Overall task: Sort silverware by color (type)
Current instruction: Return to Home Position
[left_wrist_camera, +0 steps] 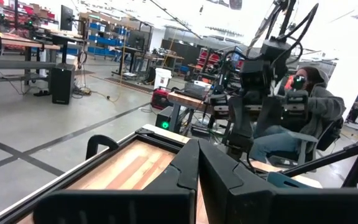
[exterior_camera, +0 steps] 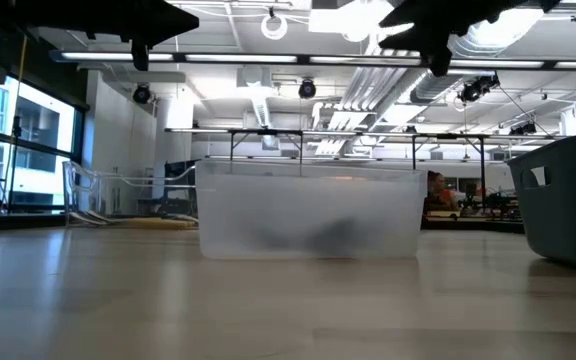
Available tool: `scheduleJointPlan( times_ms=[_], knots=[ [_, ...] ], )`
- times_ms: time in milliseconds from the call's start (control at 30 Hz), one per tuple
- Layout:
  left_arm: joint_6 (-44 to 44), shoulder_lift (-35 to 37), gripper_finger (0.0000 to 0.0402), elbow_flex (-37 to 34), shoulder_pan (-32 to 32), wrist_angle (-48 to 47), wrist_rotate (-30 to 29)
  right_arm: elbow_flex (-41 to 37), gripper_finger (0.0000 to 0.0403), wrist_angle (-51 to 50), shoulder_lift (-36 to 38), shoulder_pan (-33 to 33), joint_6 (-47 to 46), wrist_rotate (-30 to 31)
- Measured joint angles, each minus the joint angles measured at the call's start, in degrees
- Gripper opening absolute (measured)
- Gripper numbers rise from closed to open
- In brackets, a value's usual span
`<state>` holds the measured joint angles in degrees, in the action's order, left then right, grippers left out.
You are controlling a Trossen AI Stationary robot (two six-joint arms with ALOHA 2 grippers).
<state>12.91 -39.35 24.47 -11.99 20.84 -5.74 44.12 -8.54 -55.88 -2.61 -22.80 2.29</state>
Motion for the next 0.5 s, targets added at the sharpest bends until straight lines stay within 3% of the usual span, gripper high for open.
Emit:
scheduleJointPlan(
  times_ms=[167, 333, 500],
  knots=[
    [0.0, 0.0, 0.0000, 0.0, 0.0, 0.0, 0.0, -7.2, 0.0122, 12.4, 4.9, 0.0, 2.3, -0.2],
    [0.0, 0.0, 0.0000, 0.0, 0.0, 0.0, 0.0, -8.3, 0.0122, 16.9, 4.5, 0.0, 3.7, -0.3],
    [0.0, 0.0, 0.0000, 0.0, 0.0, 0.0, 0.0, -8.2, 0.0122, 17.5, 3.7, -0.3, 8.6, -7.4]
  ],
)
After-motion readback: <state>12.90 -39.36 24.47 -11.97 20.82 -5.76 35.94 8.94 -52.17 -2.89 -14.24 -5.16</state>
